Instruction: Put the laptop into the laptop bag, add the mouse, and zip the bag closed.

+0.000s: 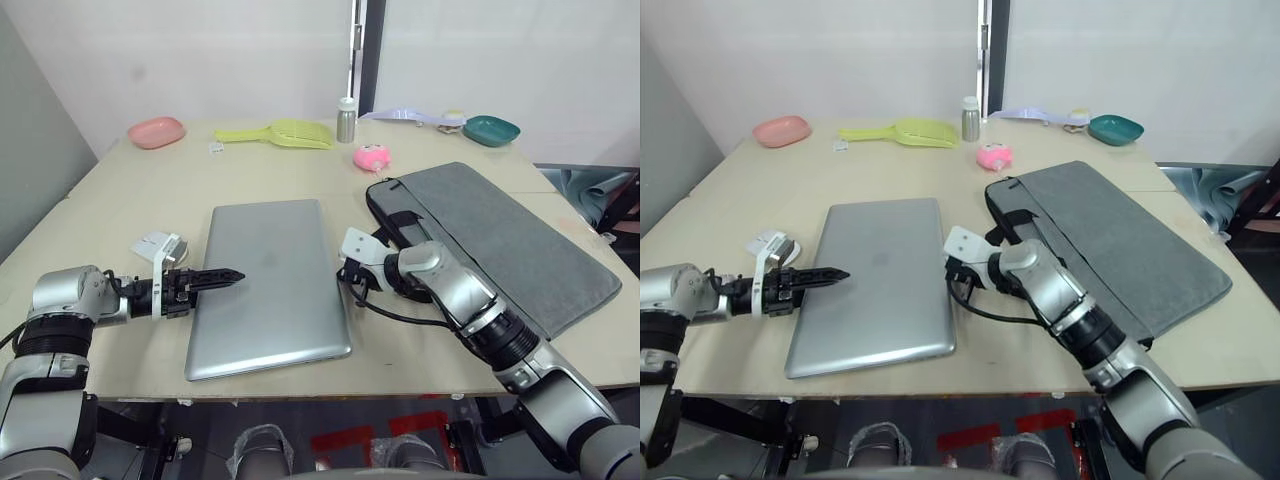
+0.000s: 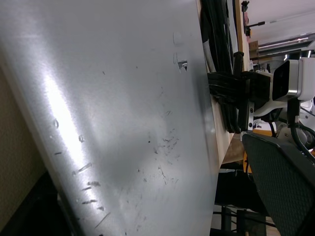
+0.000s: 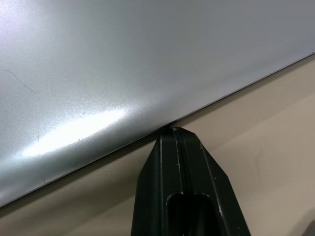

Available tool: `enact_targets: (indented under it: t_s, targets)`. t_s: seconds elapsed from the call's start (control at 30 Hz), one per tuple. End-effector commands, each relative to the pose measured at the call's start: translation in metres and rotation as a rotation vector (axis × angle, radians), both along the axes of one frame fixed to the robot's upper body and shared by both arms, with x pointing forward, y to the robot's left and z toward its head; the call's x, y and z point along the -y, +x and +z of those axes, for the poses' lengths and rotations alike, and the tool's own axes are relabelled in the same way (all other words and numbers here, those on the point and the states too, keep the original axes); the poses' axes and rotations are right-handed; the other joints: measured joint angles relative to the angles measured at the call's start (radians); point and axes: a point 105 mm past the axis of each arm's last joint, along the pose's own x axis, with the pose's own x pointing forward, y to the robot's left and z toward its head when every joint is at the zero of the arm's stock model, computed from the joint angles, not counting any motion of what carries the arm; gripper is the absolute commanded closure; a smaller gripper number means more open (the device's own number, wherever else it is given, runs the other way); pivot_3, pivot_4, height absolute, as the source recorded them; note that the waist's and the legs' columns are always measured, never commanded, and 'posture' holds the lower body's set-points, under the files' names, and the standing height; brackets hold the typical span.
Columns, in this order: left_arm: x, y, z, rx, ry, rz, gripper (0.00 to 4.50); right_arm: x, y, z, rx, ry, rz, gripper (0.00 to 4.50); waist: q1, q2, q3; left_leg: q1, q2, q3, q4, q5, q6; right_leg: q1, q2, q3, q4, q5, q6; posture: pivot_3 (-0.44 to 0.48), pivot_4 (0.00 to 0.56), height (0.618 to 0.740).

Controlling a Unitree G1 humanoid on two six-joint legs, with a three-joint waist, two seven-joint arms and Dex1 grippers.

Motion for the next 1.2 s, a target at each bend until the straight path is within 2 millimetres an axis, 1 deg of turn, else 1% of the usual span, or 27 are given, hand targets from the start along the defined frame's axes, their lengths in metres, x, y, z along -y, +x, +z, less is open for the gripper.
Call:
enact_targets:
  t_s: [0.03, 0.23, 0.33, 0.37, 0.47, 0.5, 0.6, 0.73, 0.77, 0.83, 0.9, 0.97, 1.0, 1.03, 1.1, 1.2]
  targets:
    - [-0.001, -0.005, 0.003, 0.005, -0.006, -0.001, 0.78, -0.007, -0.008, 0.008, 0.022, 0.036, 0.05, 4.5, -0.002, 0.0, 0.0, 0.0, 0.0, 0.0, 0.0, 0.0, 0.0, 0.0, 0.0, 0.0, 0.0, 0.0, 0.0, 0.0, 0.15, 0.74]
    - [0.003, -0.01, 0.004, -0.012, -0.024, 0.007, 2.98, -0.005, -0.008, 0.008, 0.024, 0.05, 0.036, 4.5, -0.002, 0.0, 0.0, -0.001, 0.001, 0.0, -0.001, 0.0, 0.0, -0.001, 0.001, 0.0, -0.001, 0.0, 0.0, 0.0, 0.15, 0.74]
    - [0.006, -0.012, 0.006, -0.014, -0.05, 0.019, 3.9, -0.001, -0.007, 0.012, 0.023, 0.076, 0.015, 4.5, 0.0, 0.0, 0.0, -0.001, 0.001, 0.0, -0.001, 0.0, 0.0, 0.0, 0.001, 0.0, -0.001, 0.0, 0.0, 0.0, 0.15, 0.74]
    - [0.006, -0.013, 0.009, -0.008, -0.06, 0.024, 4.09, 0.002, -0.007, 0.014, 0.023, 0.088, 0.006, 4.5, 0.001, 0.0, 0.0, 0.0, 0.001, 0.0, 0.0, 0.0, 0.0, 0.0, 0.001, 0.0, -0.001, 0.0, 0.0, 0.0, 0.15, 0.74]
    - [0.007, -0.016, 0.017, 0.009, -0.089, 0.039, 4.14, 0.011, -0.007, 0.021, 0.023, 0.127, -0.031, 4.5, 0.001, 0.0, 0.0, 0.0, 0.001, 0.0, 0.0, 0.0, 0.0, 0.0, 0.001, 0.0, -0.001, 0.0, 0.0, 0.0, 0.15, 0.74]
    - [0.009, -0.018, 0.02, 0.014, -0.106, 0.04, 4.14, 0.017, -0.007, 0.025, 0.026, 0.139, -0.048, 4.5, 0.001, 0.0, 0.0, -0.001, 0.001, 0.0, 0.0, 0.0, 0.0, 0.0, 0.001, 0.0, -0.001, 0.0, 0.0, 0.0, 0.15, 0.74]
    - [0.02, -0.028, 0.026, 0.036, -0.139, 0.023, 4.15, 0.037, -0.01, 0.038, 0.036, 0.182, -0.107, 4.5, 0.004, 0.0, 0.0, -0.003, 0.0, -0.001, 0.0, 0.0, 0.0, 0.0, 0.0, -0.001, -0.003, 0.0, 0.0, 0.0, 0.15, 0.74]
    - [0.031, -0.042, 0.033, 0.073, -0.23, -0.008, 4.15, 0.057, -0.015, 0.053, 0.057, 0.222, -0.174, 4.5, 0.004, 0.0, 0.0, -0.009, 0.0, -0.006, 0.0, 0.0, 0.0, -0.002, 0.001, -0.005, -0.007, 0.0, 0.0, 0.0, 0.15, 0.74]
    - [0.034, -0.046, 0.033, 0.073, -0.248, -0.012, 4.15, 0.063, -0.017, 0.057, 0.068, 0.227, -0.193, 4.5, 0.004, 0.0, 0.0, -0.01, 0.0, -0.006, -0.001, 0.0, 0.0, -0.003, 0.001, -0.005, -0.006, 0.0, 0.0, 0.0, 0.15, 0.74]
    - [0.041, -0.055, 0.028, 0.055, -0.279, -0.02, 4.15, 0.084, -0.019, 0.069, 0.105, 0.246, -0.27, 4.5, 0.003, 0.0, 0.0, -0.011, 0.001, -0.006, -0.001, 0.0, 0.0, -0.004, 0.002, -0.006, -0.006, 0.0, 0.0, 0.0, 0.15, 0.74]
    - [0.044, -0.059, 0.025, 0.036, -0.302, -0.013, 4.15, 0.097, -0.022, 0.073, 0.123, 0.24, -0.316, 3.99, 0.003, 0.0, 0.001, -0.011, 0.001, -0.005, -0.001, 0.0, 0.0, -0.004, 0.002, -0.005, -0.007, 0.0, 0.0, 0.0, 0.15, 0.74]
    - [0.046, -0.054, 0.023, 0.025, -0.324, 0.018, 4.15, 0.107, -0.023, 0.07, 0.132, 0.226, -0.368, 3.49, 0.004, 0.0, 0.001, -0.011, 0.001, -0.006, -0.001, 0.0, 0.0, -0.004, 0.002, -0.005, -0.007, 0.0, 0.0, 0.0, 0.15, 0.74]
    - [0.046, -0.053, 0.022, 0.022, -0.328, 0.029, 4.15, 0.109, -0.023, 0.069, 0.134, 0.224, -0.381, 3.04, 0.004, 0.0, 0.0, -0.01, 0.001, -0.006, -0.001, 0.0, 0.0, -0.004, 0.002, -0.005, -0.006, 0.0, 0.0, 0.0, 0.15, 0.74]
    - [0.049, -0.052, 0.016, -0.022, -0.292, 0.014, 4.15, 0.114, -0.021, 0.067, 0.15, 0.218, -0.413, 2.76, 0.003, 0.0, 0.0, -0.01, 0.001, -0.006, 0.0, 0.0, 0.0, -0.004, 0.002, -0.005, -0.005, 0.0, 0.0, 0.0, 0.15, 0.74]
    - [0.057, -0.048, 0.014, -0.048, -0.304, 0.005, 4.15, 0.117, -0.018, 0.062, 0.144, 0.229, -0.451, 2.03, 0.003, 0.0, 0.001, -0.009, 0.001, -0.006, 0.0, 0.0, 0.0, -0.004, 0.002, -0.004, -0.005, 0.0, 0.001, 0.0, 0.15, 0.74]
    - [0.063, -0.044, 0.017, -0.045, -0.339, 0.019, 4.15, 0.116, -0.019, 0.057, 0.12, 0.245, -0.462, 0.95, 0.001, 0.0, 0.001, -0.009, 0.001, -0.005, 0.002, 0.0, 0.0, -0.004, 0.002, -0.002, -0.004, 0.0, 0.002, 0.0, 0.15, 0.74]
